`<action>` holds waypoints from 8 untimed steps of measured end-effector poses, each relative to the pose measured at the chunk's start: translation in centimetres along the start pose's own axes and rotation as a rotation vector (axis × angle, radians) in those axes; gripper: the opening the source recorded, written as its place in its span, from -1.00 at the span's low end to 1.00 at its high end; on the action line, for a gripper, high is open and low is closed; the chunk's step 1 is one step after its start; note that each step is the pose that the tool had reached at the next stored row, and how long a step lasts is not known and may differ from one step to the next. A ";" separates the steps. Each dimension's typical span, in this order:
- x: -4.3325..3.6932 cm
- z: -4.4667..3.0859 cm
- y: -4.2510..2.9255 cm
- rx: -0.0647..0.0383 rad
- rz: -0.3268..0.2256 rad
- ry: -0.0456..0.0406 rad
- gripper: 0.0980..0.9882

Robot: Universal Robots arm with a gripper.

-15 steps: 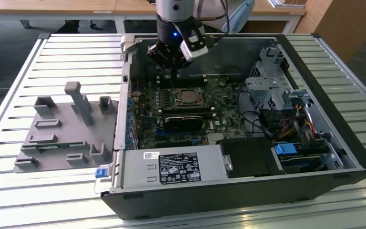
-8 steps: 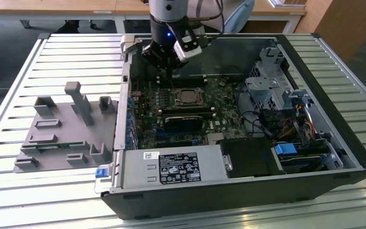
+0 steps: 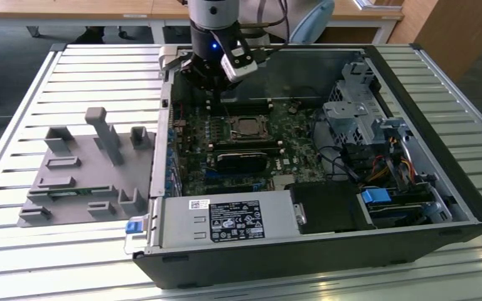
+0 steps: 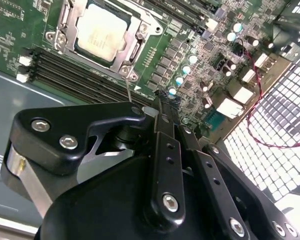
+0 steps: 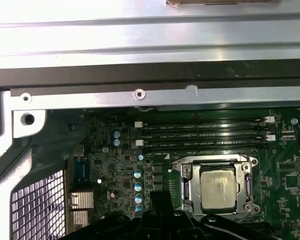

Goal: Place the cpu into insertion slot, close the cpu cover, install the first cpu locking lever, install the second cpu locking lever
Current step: 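Install the first cpu locking lever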

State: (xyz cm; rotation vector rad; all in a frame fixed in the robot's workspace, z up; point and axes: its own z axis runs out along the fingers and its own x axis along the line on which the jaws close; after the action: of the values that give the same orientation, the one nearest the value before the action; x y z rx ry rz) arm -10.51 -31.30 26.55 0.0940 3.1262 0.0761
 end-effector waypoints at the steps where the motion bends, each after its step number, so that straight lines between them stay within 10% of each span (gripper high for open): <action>1: 0.03 0.07 0.04 0.000 0.000 0.0001 -0.95; 8: 0.08 0.69 0.10 0.000 0.000 0.0002 -0.95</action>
State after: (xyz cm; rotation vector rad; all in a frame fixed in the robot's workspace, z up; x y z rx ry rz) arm -10.58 -31.16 25.87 0.0939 3.1265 0.0756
